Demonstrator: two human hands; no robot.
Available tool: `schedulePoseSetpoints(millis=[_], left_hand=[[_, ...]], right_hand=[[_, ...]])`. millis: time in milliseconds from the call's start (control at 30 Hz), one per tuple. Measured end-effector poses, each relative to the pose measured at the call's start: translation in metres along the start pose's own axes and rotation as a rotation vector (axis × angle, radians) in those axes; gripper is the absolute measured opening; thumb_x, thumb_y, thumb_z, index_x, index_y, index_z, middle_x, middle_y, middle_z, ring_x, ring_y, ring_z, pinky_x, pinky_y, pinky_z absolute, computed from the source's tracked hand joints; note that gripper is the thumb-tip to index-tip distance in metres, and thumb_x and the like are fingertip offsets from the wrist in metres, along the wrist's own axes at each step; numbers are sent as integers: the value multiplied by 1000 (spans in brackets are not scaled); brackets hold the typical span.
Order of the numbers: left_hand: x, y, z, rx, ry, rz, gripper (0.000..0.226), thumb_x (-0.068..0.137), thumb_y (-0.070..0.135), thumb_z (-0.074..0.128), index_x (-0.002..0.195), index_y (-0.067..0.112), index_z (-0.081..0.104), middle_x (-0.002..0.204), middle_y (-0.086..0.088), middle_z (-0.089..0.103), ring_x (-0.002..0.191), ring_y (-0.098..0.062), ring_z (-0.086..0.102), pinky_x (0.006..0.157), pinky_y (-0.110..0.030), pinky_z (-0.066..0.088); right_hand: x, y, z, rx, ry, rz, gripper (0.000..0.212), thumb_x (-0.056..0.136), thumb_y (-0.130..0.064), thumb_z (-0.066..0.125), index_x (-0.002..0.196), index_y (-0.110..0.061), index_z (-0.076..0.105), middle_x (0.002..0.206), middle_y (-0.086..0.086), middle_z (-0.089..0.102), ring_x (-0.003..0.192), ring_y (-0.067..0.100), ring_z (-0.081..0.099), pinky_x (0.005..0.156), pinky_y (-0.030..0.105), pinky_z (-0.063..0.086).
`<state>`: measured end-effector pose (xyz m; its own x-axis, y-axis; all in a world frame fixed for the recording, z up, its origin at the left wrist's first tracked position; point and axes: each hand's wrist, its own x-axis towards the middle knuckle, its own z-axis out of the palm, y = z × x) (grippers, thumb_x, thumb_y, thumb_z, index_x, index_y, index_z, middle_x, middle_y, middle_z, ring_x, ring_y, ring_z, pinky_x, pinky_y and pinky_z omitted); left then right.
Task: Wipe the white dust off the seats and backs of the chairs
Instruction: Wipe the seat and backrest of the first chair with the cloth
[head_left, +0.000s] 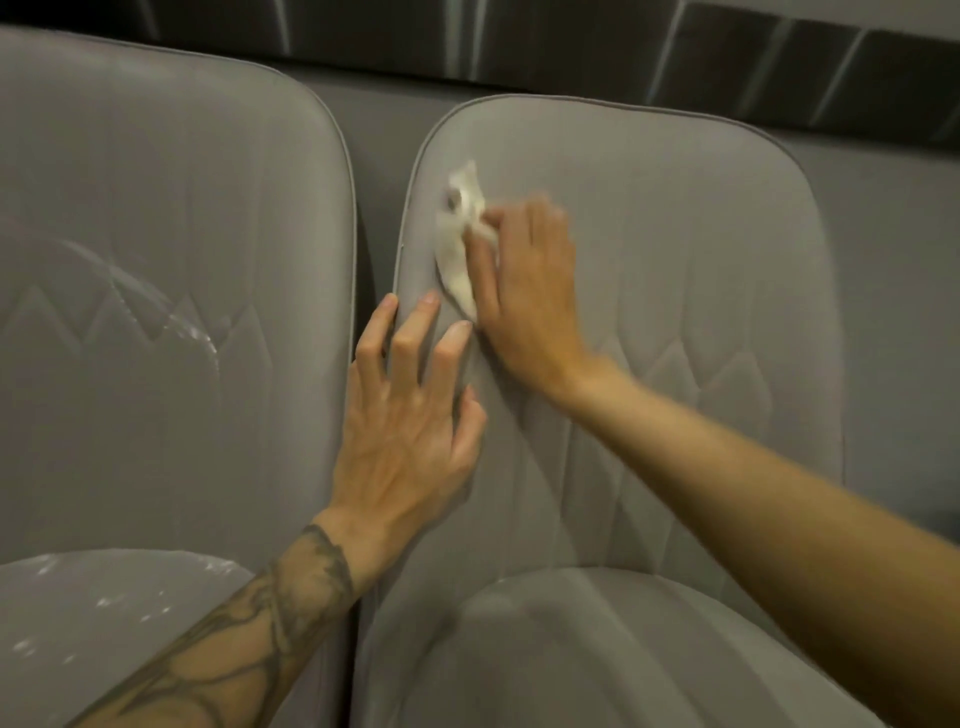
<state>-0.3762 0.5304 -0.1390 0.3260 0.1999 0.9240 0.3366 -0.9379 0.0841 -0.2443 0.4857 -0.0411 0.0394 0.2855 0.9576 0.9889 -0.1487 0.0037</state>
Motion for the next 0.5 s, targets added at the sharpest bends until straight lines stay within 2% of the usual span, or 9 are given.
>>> schedulePoseSetpoints(millis=[100,167,267,367,500], left_hand=[[0,0,0,-79,15,-10,51,92,14,60,140,7,46,155,-19,37,150,-44,27,122,-52,30],[0,-2,2,-86,21,-10,49,92,14,59,138,6,46,154,-20,37,150,-43,29,123,-52,29],[0,-3,3,-77,30,-5,46,94,16,58,138,5,47,154,-19,37,149,-43,29,123,-52,28],[0,-3,2,-96,35,-3,46,93,15,58,137,6,47,153,-19,39,149,-42,30,123,-51,29],[2,-3,-5,-115,12,-23,44,93,16,59,136,9,50,151,-15,43,148,-39,34,121,-51,32]], right_hand=[[-29,12,-12,-62,-101,-83,21,101,-21,50,110,-5,62,106,17,56,94,35,52,82,47,40],[4,21,-6,-132,-24,-50,26,102,-24,47,109,-4,62,108,19,57,94,36,53,82,46,39],[55,21,1,-163,90,108,31,103,-32,44,109,-7,60,110,16,57,96,31,53,80,43,41],[24,10,7,-106,156,124,25,102,-26,49,103,-5,62,103,17,59,91,33,54,78,45,41],[-49,9,-4,-60,-48,-17,20,101,-19,51,105,-3,62,101,16,57,90,34,52,81,44,39]])
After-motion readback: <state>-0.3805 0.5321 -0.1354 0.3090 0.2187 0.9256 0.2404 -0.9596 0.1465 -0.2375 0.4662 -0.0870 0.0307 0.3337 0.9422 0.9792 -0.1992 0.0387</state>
